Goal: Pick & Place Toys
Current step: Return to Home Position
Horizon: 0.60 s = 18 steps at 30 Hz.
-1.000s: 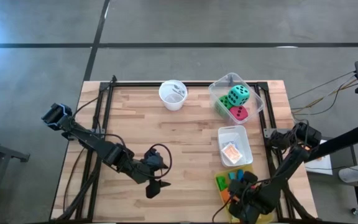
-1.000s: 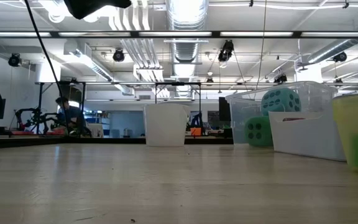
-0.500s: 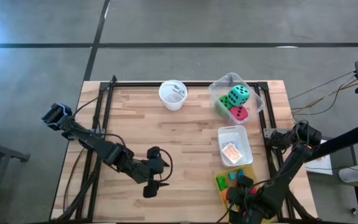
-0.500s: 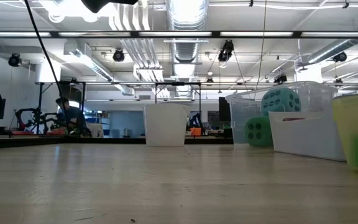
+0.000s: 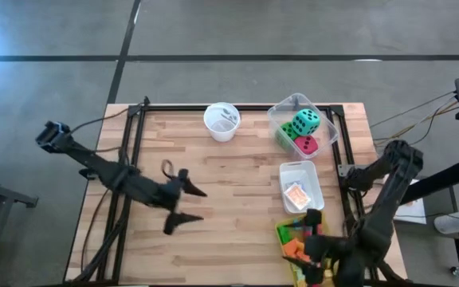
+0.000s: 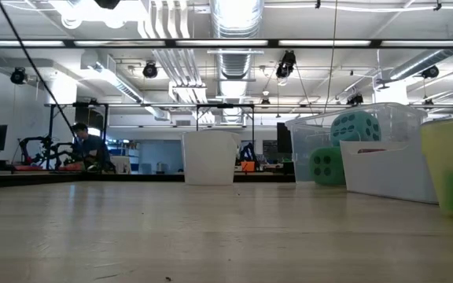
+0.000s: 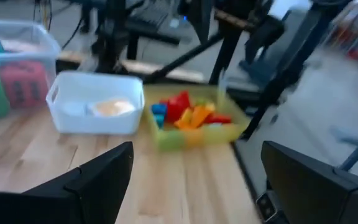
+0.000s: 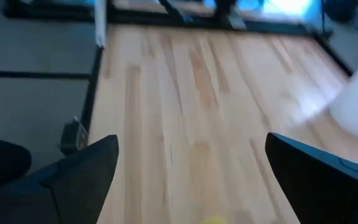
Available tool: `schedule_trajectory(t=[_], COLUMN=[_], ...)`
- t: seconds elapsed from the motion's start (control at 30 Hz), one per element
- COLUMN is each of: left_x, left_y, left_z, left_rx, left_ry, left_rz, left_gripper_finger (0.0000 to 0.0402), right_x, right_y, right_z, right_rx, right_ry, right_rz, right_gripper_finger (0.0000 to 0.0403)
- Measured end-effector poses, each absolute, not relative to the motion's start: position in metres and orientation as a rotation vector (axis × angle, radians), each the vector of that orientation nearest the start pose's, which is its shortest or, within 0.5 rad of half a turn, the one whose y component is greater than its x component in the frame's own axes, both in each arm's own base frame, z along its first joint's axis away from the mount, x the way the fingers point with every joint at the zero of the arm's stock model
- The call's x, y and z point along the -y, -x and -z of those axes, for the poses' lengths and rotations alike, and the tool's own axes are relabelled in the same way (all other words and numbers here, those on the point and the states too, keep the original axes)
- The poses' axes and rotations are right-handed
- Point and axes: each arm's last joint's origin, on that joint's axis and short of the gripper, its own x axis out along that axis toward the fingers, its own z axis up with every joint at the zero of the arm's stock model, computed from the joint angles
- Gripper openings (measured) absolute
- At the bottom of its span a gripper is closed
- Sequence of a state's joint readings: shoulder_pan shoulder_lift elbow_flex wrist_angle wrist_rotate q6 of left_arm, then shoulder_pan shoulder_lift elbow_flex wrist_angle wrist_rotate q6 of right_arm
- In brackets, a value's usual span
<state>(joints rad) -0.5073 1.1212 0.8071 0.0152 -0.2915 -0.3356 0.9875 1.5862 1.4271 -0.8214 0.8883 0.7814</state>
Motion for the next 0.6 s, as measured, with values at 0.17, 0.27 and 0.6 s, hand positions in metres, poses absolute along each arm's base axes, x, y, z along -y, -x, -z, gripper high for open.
schedule_trajectory(t=[0.17,0.27,0.6], left_x=[0.089,0.077,0.054], left_y=[-0.185,-0.173,-0.154], left_z=[-0.28,-0.271,-0.247], left_rx=[-0.148,-0.13,-0.125], left_ry=[0.285,0.284,0.261], left_rz=[0.227,0.193,0.16], left_gripper_finger=[0.0358,0.0358,0.0358], right_x=[-0.243,-0.222,-0.098], right_y=[-0.197,-0.212,-0.239], right_z=[-0.331,-0.335,-0.3], right_rx=[-0.4,-0.239,-0.175], right_ry=[0.068,0.061,-0.054], right_rz=[-0.091,-0.361,-0.414], right_gripper_finger=[0.0399,0.0399,0.0399])
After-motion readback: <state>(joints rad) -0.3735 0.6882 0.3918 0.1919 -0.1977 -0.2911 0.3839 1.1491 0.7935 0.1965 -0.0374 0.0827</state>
